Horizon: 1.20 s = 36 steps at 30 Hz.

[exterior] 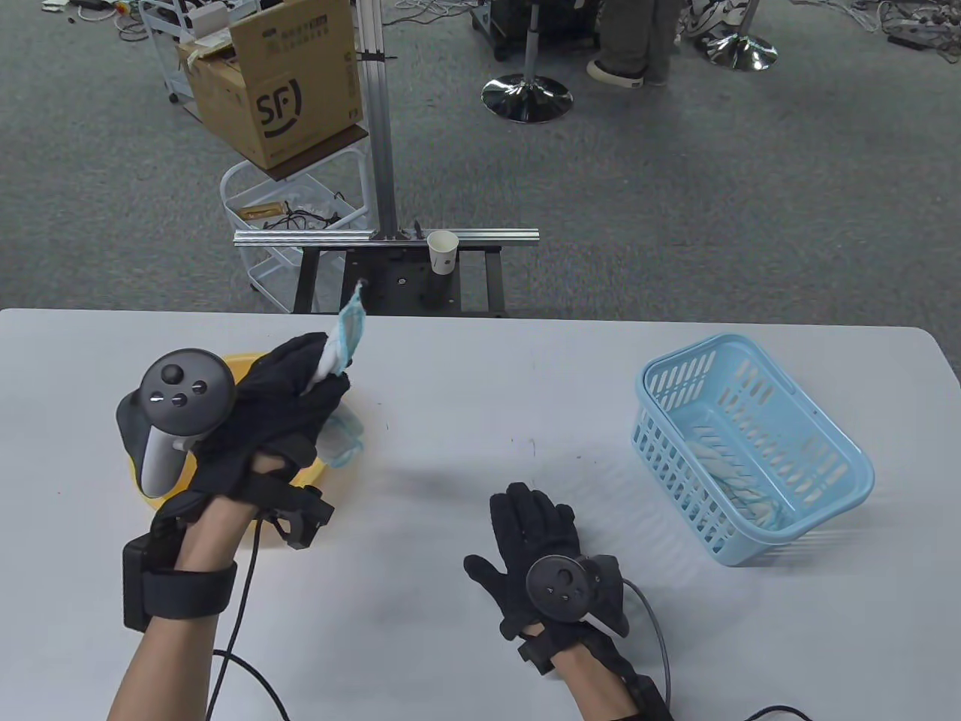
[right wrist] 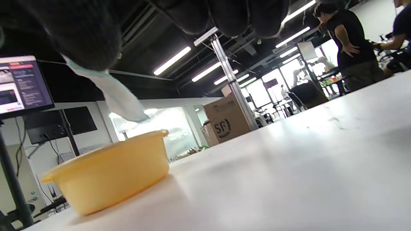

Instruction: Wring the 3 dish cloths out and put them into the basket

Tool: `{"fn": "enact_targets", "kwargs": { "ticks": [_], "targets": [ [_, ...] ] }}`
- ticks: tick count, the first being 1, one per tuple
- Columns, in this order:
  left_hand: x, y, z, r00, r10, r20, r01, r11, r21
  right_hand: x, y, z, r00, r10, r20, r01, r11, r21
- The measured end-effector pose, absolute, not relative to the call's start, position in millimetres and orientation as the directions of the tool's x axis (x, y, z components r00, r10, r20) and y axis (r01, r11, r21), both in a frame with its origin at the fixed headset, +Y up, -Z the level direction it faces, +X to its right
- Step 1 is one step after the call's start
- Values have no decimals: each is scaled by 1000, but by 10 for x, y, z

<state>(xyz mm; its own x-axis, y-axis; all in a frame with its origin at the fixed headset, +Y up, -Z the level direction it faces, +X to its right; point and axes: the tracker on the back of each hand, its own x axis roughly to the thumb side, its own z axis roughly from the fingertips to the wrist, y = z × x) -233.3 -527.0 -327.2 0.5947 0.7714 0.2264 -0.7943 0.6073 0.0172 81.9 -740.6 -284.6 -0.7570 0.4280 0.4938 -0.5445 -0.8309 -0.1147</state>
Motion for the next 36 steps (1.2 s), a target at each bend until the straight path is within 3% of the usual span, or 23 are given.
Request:
{"fn": "enact_targets", "kwargs": {
  "ticks": [10,19,23,30,36],
  "targets": [
    [-1545,-5648,-3189,548,773,320,-785,607,-124,825,-7248,-2744,-674,436,596,-665,-708,-235],
    [-1020,-6018,-3006,421,825,377,-793,537,-289,1000,-7147,-2734,-577,565,590,-804,-518,-290],
    [-984,-6087,-2932,340,855,391,-793,484,-369,1127,-7146,-2773,-552,632,544,-833,-440,-335],
    [-1173,-6207,-2851,285,871,399,-825,435,-360,1328,-7242,-2864,-391,825,408,-905,-264,-335],
    [-1369,-6569,-2932,125,949,291,-874,244,-421,1457,-7303,-2911,-268,900,343,-929,-147,-340]
  ]
}}
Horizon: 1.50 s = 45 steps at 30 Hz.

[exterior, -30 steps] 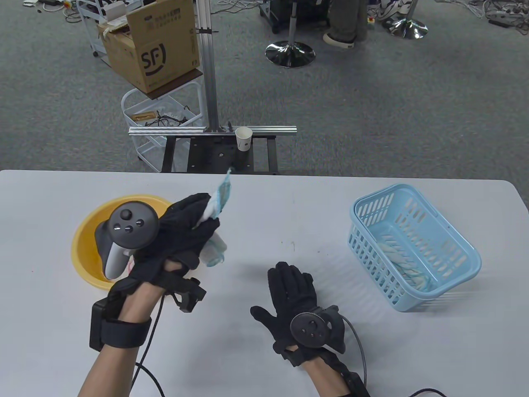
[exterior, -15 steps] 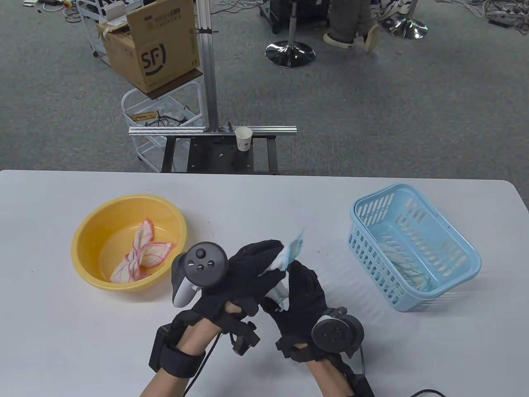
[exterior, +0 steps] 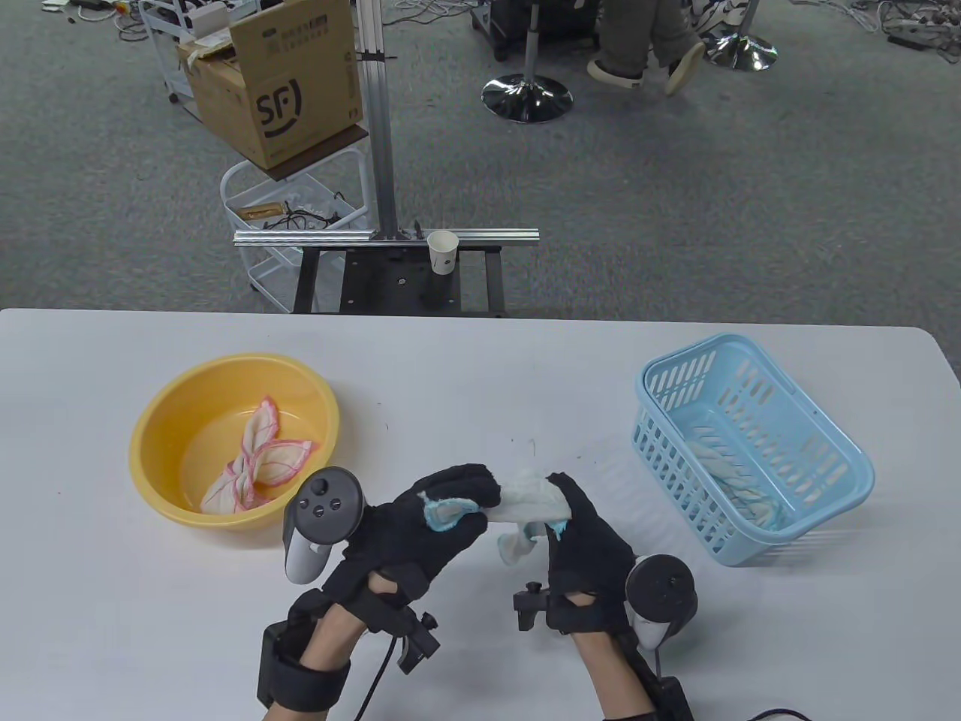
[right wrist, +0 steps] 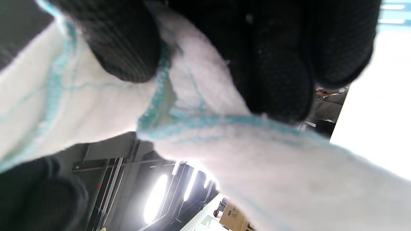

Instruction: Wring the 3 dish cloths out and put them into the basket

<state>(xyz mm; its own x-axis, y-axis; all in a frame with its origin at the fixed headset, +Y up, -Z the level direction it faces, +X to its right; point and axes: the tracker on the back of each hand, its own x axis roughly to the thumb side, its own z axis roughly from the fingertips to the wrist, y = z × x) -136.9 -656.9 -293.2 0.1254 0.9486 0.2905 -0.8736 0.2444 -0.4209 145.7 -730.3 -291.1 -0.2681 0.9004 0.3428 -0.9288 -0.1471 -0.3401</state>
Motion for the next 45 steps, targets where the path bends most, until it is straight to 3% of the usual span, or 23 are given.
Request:
{"fn": "enact_targets", "kwargs": {
  "ticks": [5,9,14,17,24,33,38,42,45],
  "targets": [
    [-1589,-6947,-3063,-15,992,128,-913,38,-406,1589,-7395,-2953,-124,952,279,-931,-14,-366],
    [-1789,-7269,-3139,80,996,34,-928,87,-363,1613,-7423,-2982,-167,948,272,-934,-63,-353],
    [-1942,-7490,-3175,55,997,-53,-931,32,-364,1518,-7434,-3008,-173,945,276,-964,-105,-244],
    [-1869,-7548,-3162,82,994,-74,-889,39,-456,1408,-7451,-3025,-145,953,266,-984,-110,-142],
    [-1376,-7705,-3081,257,960,-114,-631,77,-772,1135,-7526,-3004,10,981,194,-996,-9,93],
    [-1229,-7882,-3072,62,946,-319,-627,-211,-749,1098,-7379,-2944,-199,918,343,-971,-233,60],
    [-1297,-7848,-3085,226,934,-276,-657,-63,-752,1073,-7367,-2934,-295,880,372,-933,-349,87],
    [-1317,-7753,-3081,443,886,-139,-644,207,-736,1001,-7409,-2951,-318,883,345,-903,-393,173],
    [-1327,-7678,-3063,577,815,-46,-611,393,-687,998,-7501,-2989,-319,914,251,-880,-384,280]
  ]
}}
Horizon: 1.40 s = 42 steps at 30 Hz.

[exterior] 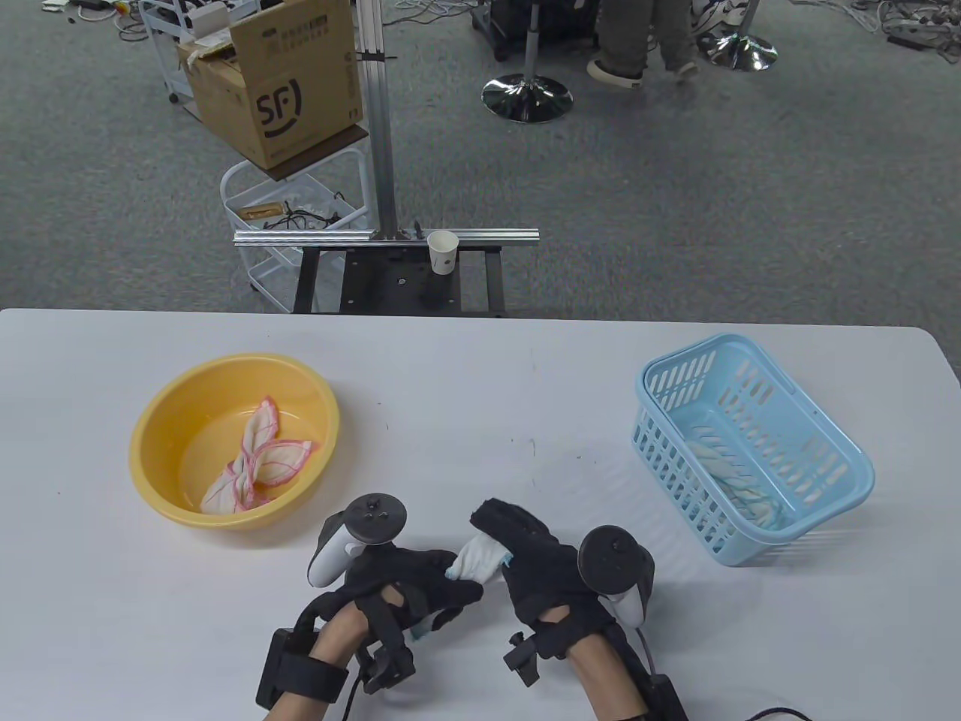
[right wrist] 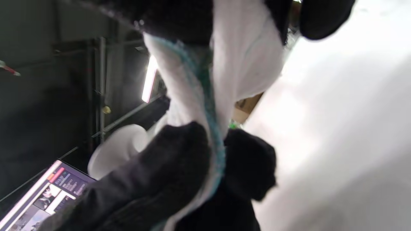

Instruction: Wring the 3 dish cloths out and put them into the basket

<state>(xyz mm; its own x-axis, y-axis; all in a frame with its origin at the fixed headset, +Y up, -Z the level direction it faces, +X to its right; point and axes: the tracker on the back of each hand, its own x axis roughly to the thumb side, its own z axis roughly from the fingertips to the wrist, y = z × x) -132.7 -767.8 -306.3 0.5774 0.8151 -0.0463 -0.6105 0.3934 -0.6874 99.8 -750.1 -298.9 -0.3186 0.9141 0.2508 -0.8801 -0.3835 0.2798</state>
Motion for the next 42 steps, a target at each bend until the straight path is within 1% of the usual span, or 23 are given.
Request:
{"fn": "enact_targets", "kwargs": {
  "ticks": [1,3,5,8,10,13,16,20,22,25,27,30,33,35,37,38,39,40,42],
  "targets": [
    [-1328,-7651,-3054,613,790,-26,-604,447,-660,1009,-7534,-3004,-319,923,214,-882,-372,290],
    [-1339,-7619,-3053,643,766,8,-597,508,-621,1045,-7576,-3026,-318,932,173,-876,-359,324],
    [-1367,-7601,-3059,635,773,7,-619,514,-594,1080,-7598,-3038,-276,953,124,-885,-302,353],
    [-1436,-7592,-3068,567,824,-22,-689,459,-560,1154,-7632,-3058,-148,989,15,-893,-140,428],
    [-1446,-7587,-3067,547,837,-16,-704,449,-550,1176,-7651,-3069,-101,995,-8,-907,-89,412],
    [-1396,-7543,-3052,547,836,47,-692,482,-537,1206,-7685,-3097,-103,995,-2,-938,-96,334],
    [-1325,-7454,-3017,612,776,152,-639,598,-483,1217,-7689,-3103,-96,995,-4,-955,-91,283],
    [-1235,-7318,-2941,691,669,274,-570,737,-363,1217,-7719,-3087,-80,996,-40,-970,-68,234],
    [-1153,-7238,-2866,765,525,372,-462,851,-250,1213,-7756,-3087,-50,995,-83,-975,-31,222],
    [-1042,-7178,-2783,810,359,464,-349,930,-110,1221,-7801,-3084,-15,991,-132,-978,13,206],
    [-1027,-7175,-2779,813,353,464,-353,931,-91,1239,-7830,-3083,7,987,-164,-978,41,204],
    [-1073,-7202,-2826,812,402,423,-395,912,-110,1246,-7823,-3084,35,986,-164,-977,69,203],
    [-1227,-7261,-2905,796,508,329,-493,859,-136,1271,-7758,-3075,20,996,-90,-987,34,155],
    [-1362,-7327,-2958,752,612,246,-586,791,-175,1286,-7674,-3057,-23,1000,16,-994,-24,108],
    [-1488,-7400,-3012,683,715,150,-689,698,-194,1244,-7549,-3022,-186,966,177,-978,-200,64],
    [-1548,-7439,-3036,632,769,99,-741,637,-214,1199,-7486,-2995,-296,913,280,-946,-321,48],
    [-1600,-7474,-3058,576,816,46,-789,570,-229,1132,-7420,-2959,-409,835,367,-895,-446,19],
    [-1640,-7503,-3074,522,853,5,-826,507,-247,1072,-7378,-2928,-485,765,424,-843,-538,7],
    [-1704,-7573,-3104,389,917,-89,-888,348,-299,902,-7294,-2832,-627,563,538,-683,-729,-33]
  ]
}}
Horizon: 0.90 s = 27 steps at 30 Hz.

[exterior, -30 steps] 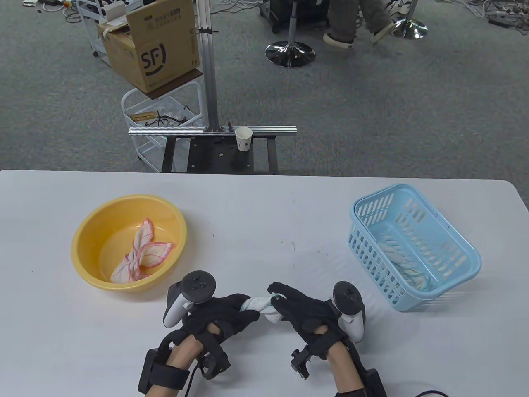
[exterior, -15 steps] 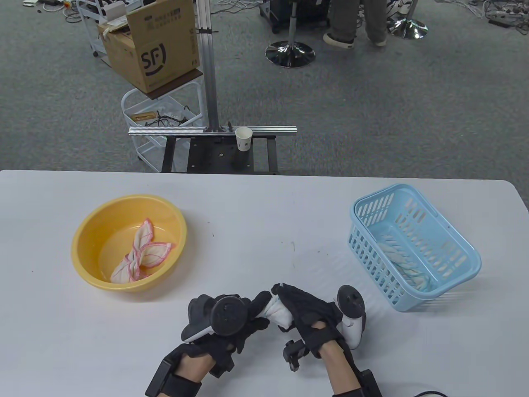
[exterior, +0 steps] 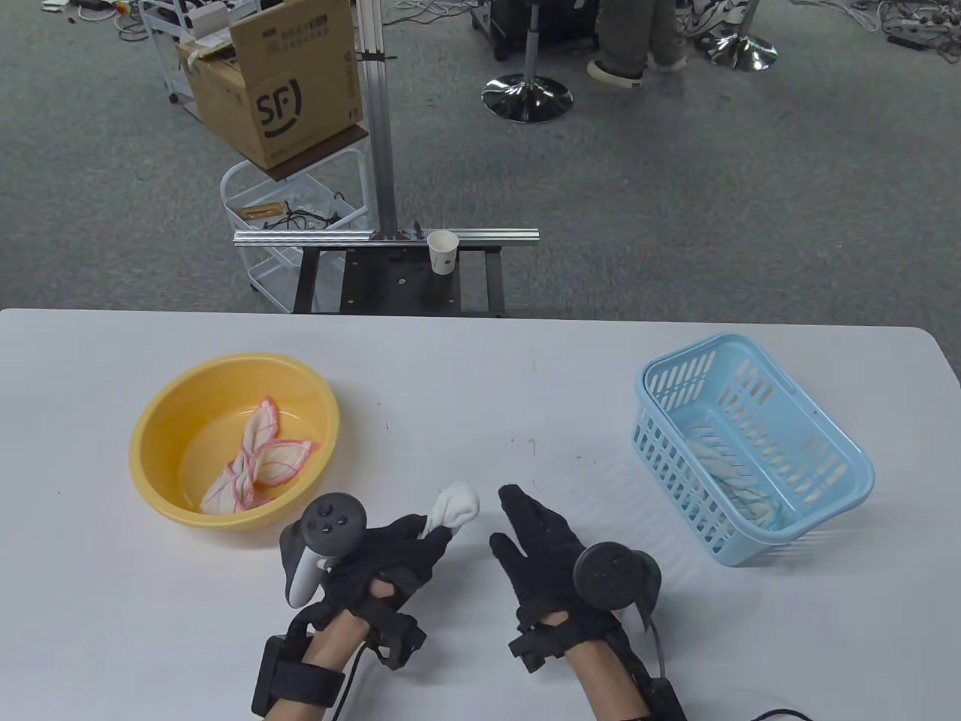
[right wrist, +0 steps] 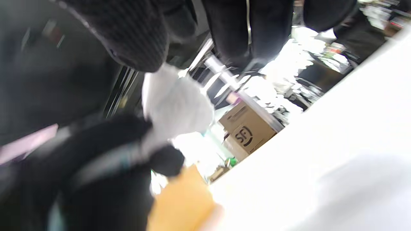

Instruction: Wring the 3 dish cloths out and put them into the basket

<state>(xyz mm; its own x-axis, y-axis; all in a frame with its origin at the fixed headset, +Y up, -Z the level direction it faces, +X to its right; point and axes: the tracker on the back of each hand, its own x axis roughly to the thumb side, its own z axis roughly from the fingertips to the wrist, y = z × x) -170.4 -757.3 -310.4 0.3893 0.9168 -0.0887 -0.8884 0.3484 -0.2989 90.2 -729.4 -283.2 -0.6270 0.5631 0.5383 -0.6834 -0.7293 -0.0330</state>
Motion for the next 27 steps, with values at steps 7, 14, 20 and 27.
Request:
{"fn": "enact_targets", "kwargs": {
  "ticks": [7,14,20,27],
  "targets": [
    [-1545,-7763,-3103,81,931,-355,-745,-180,-642,661,-7282,-2718,-759,95,644,-335,-905,-262],
    [-1349,-7788,-3047,45,916,-400,-559,-308,-770,733,-7178,-2677,-724,51,688,-442,-800,-406],
    [-1379,-7655,-3061,244,952,-183,-616,7,-787,830,-7177,-2738,-729,131,672,-466,-813,-348],
    [-1333,-7364,-3005,660,715,230,-538,663,-521,740,-7172,-2734,-757,112,644,-391,-866,-310]
  ]
}}
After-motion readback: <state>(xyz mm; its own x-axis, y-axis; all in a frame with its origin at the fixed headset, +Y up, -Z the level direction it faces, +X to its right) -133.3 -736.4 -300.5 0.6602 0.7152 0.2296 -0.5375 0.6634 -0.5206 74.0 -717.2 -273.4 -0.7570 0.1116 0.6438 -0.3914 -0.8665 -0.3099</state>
